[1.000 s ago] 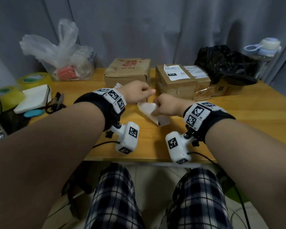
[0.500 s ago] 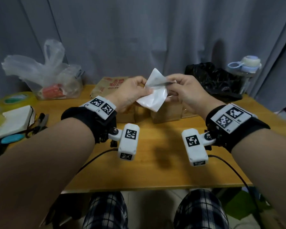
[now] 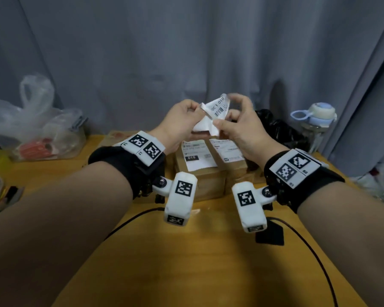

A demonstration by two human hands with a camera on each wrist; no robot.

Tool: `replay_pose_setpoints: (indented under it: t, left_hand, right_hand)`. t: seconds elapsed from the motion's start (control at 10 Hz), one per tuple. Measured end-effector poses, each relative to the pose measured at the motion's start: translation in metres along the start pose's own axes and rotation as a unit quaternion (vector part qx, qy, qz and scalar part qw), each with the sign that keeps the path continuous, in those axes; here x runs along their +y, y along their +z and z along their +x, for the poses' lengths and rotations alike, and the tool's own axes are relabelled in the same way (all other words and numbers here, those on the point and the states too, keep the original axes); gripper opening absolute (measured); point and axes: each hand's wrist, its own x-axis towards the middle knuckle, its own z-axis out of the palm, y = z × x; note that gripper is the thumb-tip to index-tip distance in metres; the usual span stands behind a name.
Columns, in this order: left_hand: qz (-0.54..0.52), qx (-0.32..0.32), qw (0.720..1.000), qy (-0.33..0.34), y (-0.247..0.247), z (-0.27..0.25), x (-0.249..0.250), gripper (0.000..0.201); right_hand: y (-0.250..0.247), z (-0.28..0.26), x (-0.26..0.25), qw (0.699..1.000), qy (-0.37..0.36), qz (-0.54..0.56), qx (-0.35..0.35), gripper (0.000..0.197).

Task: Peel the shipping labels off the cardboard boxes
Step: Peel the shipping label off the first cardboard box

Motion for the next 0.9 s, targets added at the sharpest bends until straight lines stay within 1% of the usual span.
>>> replay_pose_setpoints:
  t: [0.1, 0.2, 0.3, 0.4, 0.5, 0.6, 0.7, 0.8, 0.9]
  left_hand:
    - [-0.031, -0.048, 0.998, -0.023, 0.010, 0.008, 0.011, 0.012]
    - [0.041, -0.088, 0.995, -0.015, 0.021, 0.015, 0.011, 0.028]
    - [0.194, -0.101, 0.976, 0.026, 0.039, 0.024, -0.003, 0.037]
    - [0.403, -0.152, 0.897, 0.100, 0.067, 0.037, -0.022, 0.042]
    - [0.537, -0.216, 0.807, 0.118, 0.098, 0.050, -0.036, 0.055]
    - [0.596, -0.248, 0.757, 0.102, 0.121, 0.060, -0.042, 0.056]
    - [0.617, -0.268, 0.735, 0.090, 0.130, 0.066, -0.043, 0.041]
    - [0.592, -0.278, 0.750, 0.097, 0.121, 0.067, -0.044, 0.034]
    - [0.576, -0.295, 0.754, 0.109, 0.107, 0.066, -0.044, 0.031]
  right_hand:
    - [-0.018, 0.020, -0.007, 0.999, -0.028, -0.046, 0.003, 0.049]
    - [-0.043, 0.032, -0.012, 0.997, -0.032, -0.060, 0.043, 0.035]
    - [-0.071, 0.038, -0.009, 0.995, -0.012, -0.068, 0.078, 0.035]
    - [-0.095, 0.041, -0.002, 0.981, 0.017, -0.156, 0.115, 0.037]
    - [-0.120, 0.049, 0.009, 0.946, 0.051, -0.274, 0.167, 0.039]
    - [-0.140, 0.051, 0.014, 0.903, 0.099, -0.383, 0.167, 0.032]
    - [-0.150, 0.053, 0.017, 0.875, 0.139, -0.446, 0.126, 0.027]
    - [-0.147, 0.046, 0.011, 0.868, 0.149, -0.459, 0.115, 0.028]
    - [-0.145, 0.044, 0.015, 0.872, 0.156, -0.450, 0.113, 0.022]
